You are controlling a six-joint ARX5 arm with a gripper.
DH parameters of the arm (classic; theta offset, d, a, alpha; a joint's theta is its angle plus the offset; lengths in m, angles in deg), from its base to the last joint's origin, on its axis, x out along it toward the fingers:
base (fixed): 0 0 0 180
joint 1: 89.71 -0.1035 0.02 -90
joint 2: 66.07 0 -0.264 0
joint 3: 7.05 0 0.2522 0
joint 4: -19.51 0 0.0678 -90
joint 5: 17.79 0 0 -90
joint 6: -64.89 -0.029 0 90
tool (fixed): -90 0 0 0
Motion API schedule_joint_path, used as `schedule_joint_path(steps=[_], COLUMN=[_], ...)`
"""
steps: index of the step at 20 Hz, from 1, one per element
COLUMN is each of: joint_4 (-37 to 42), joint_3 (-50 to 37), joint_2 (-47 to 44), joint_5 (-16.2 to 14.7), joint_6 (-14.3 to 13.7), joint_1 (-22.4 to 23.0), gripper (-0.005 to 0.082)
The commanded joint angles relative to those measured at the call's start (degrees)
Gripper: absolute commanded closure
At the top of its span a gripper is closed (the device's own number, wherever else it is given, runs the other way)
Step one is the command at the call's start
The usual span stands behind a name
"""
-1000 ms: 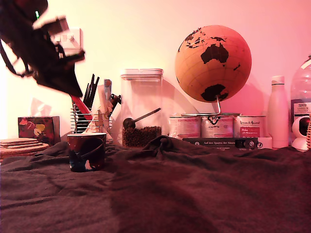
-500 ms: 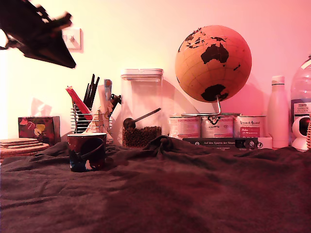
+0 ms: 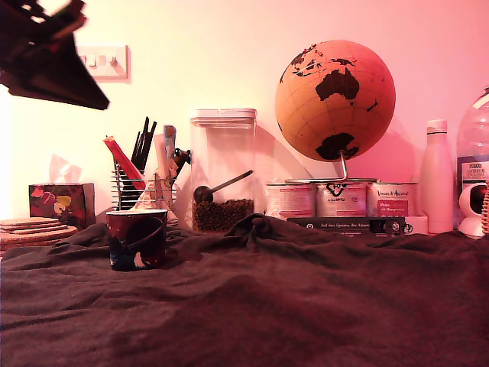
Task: Pick up the coffee capsules on the table and drop them inside the coffee cup
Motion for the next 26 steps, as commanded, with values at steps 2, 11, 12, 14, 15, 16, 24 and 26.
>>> schedule_joint_path(steps=[2, 11, 12, 14, 15, 16, 24, 26], joint_4=[0.6, -6.2, -7.2, -8.7, -9.0, -9.0, -8.6, -7.7], joint_3=[-4.8, -11.6, -11.6, -11.6, -11.6, -11.6, -11.6, -11.6], joint_2=[3.1, 11.1, 11.3, 11.3, 11.3, 11.3, 14.0, 15.5], joint_5=[0.0, 2.3, 2.8, 3.8, 4.2, 4.5, 7.7, 9.0], joint_6=[1.5, 7.7, 7.7, 7.4, 7.4, 7.3, 7.4, 7.3], joint_1=[0.4, 1.8, 2.2, 3.1, 3.6, 4.2, 8.4, 8.4], gripper=[0.0793, 0.0793, 0.0793, 0.0793, 0.0793, 0.0793, 0.0793, 0.0793])
